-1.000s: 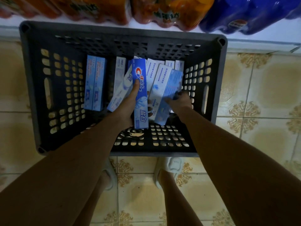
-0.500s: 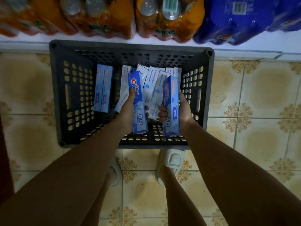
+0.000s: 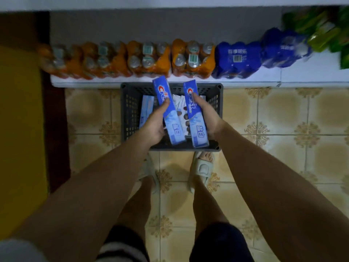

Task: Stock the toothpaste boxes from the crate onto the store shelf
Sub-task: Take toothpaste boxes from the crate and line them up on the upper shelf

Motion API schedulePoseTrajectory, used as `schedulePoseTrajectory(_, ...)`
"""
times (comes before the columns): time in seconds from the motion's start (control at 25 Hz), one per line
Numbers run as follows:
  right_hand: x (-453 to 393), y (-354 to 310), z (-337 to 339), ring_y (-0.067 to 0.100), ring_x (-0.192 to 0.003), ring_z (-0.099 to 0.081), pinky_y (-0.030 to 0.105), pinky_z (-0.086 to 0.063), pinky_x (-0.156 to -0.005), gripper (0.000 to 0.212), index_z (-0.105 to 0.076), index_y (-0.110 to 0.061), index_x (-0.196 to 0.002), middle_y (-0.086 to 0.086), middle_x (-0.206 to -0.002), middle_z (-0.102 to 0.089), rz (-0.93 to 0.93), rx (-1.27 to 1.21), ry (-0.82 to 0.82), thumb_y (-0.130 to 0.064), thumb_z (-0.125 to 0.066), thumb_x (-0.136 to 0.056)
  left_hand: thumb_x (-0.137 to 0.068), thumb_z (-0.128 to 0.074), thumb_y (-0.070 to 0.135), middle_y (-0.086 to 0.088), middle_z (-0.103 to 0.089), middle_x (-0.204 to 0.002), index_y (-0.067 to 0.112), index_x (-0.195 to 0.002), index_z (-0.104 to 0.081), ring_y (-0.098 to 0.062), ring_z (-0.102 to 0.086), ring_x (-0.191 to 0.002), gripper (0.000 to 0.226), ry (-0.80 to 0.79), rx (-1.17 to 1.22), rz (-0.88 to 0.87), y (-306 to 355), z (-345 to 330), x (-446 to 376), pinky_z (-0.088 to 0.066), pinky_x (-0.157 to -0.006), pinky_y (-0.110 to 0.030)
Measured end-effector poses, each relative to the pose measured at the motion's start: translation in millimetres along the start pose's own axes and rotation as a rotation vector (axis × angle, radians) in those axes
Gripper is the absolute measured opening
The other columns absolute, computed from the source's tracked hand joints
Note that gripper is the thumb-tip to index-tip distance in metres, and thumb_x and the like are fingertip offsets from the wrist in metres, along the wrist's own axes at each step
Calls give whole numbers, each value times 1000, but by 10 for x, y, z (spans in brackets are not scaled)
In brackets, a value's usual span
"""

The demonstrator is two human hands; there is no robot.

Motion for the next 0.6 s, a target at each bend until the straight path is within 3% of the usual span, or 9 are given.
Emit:
schedulePoseTrajectory(0.08,501,-135,-265,22,-64,-64,30,-55,-60,40,-62,-10,-107,10,-87,-67,28,209,51,-45,-66,-87,-95,-54,50,-7,-69,-123,17,-135,-54,-25,-64,-113,53,43,12,-70,240,10,581,-48,-101,-44)
schedulePoseTrajectory(0.16,993,-277,-465,20,-62,-66,27,-54,-53,30,-62,-12,-104,9,-82,-67,56,323,109,-34,-71,-86,-96,-55,40,-5,-69,-115,15,-126,-57,-21,-65,-103,39,95,59,-134,449,51,1132,-51,-87,-34)
schedulePoseTrajectory(0.28,1701,-488,-761,20,-63,-67,30,-58,-57,28,-62,-13,-102,10,-82,-70,96,412,113,-31,-74,-84,-95,-60,28,-5,-67,-106,16,-111,-57,-18,-65,-94,21,181,229,-211,663,273,1902,-51,-78,-28)
schedulePoseTrajectory(0.36,2095,-677,-1034,21,-63,-67,33,-57,-61,28,-62,-12,-101,11,-82,-71,147,425,70,-29,-76,-83,-93,-65,26,-8,-67,-116,16,-111,-58,-20,-67,-97,22,210,387,-313,862,420,2359,-55,-73,-28)
schedulePoseTrajectory(0.48,2669,-1045,-1575,14,-49,-66,25,-54,-48,16,-62,-12,-94,1,-63,-72,304,461,-6,-17,-75,-85,-91,-67,24,-9,-64,-125,17,-112,-58,-21,-68,-99,24,184,480,-443,1204,376,2996,-58,-65,-26)
schedulePoseTrajectory(0.6,3066,-1413,-2021,15,-52,-68,24,-54,-49,33,-62,-6,-103,6,-72,-74,419,527,-7,-16,-81,-79,-92,-66,25,-13,-53,-140,13,-127,-53,-23,-66,-100,40,134,469,-541,1629,120,3491,-59,-70,-29)
Point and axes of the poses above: each hand's wrist, its own x-axis away from the middle knuckle, its own z-axis out of the back of the hand, y = z × x, the point moved 6 cm from there along -x, towards the middle knuckle
